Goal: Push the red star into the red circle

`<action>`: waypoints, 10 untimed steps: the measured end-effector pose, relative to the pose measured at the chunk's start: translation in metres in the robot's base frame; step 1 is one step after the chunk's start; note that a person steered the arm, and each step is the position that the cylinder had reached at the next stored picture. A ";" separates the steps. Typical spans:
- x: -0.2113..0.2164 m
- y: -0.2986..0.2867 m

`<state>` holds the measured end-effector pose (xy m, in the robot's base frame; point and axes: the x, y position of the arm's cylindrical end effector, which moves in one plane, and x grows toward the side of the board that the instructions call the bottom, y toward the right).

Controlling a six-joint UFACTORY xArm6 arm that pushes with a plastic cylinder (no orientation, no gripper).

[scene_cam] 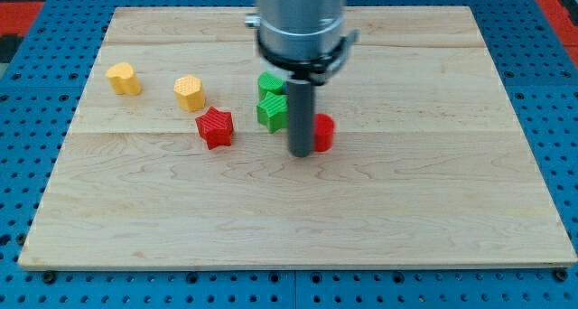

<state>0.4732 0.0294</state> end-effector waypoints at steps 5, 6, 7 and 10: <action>-0.034 -0.197; -0.031 -0.110; 0.006 -0.037; -0.040 0.019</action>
<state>0.4332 0.0488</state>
